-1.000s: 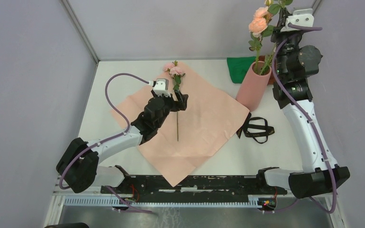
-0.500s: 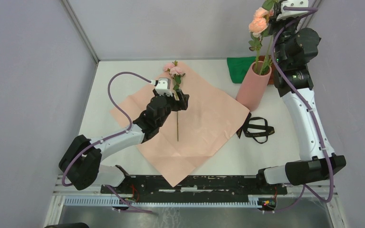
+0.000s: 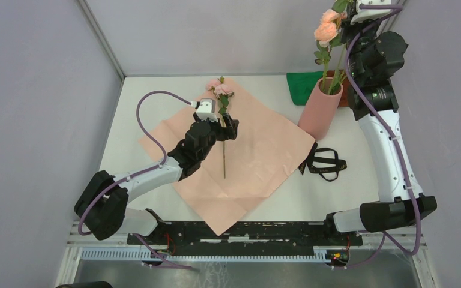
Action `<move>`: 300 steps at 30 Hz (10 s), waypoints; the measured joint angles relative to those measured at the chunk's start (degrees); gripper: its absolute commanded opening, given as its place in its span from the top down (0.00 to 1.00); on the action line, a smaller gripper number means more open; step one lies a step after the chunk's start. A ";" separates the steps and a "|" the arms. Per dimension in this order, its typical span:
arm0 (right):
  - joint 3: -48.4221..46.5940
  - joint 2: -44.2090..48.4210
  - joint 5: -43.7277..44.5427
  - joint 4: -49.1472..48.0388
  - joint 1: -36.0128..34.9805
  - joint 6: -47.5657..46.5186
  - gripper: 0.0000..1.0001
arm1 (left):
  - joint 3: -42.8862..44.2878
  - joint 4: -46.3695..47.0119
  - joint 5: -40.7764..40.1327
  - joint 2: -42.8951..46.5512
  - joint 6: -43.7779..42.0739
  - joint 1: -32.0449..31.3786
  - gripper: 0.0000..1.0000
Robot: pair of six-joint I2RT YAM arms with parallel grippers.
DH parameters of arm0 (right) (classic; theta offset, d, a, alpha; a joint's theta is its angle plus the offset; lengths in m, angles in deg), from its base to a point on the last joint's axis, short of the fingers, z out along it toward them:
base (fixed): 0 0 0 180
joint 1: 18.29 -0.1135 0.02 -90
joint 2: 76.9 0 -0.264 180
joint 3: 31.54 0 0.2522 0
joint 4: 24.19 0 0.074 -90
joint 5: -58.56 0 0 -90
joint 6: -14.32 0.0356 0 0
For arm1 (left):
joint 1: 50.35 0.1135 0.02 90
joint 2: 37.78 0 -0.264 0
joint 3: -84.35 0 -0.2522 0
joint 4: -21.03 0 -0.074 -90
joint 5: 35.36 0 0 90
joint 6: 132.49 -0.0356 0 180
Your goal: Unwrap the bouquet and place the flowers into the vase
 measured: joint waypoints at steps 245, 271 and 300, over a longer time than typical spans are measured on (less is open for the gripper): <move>24.59 24.24 1.14 -7.43 -22.03 -10.71 1.00 | 6.12 -14.34 -6.08 -6.25 14.05 -0.48 0.01; 19.02 7.28 -24.22 -17.11 8.90 9.27 1.00 | 5.95 -11.93 -3.82 -12.04 14.01 0.13 0.03; 46.62 14.40 -28.24 -29.05 12.79 17.44 1.00 | 5.90 -10.49 -0.96 -14.62 14.01 0.44 0.05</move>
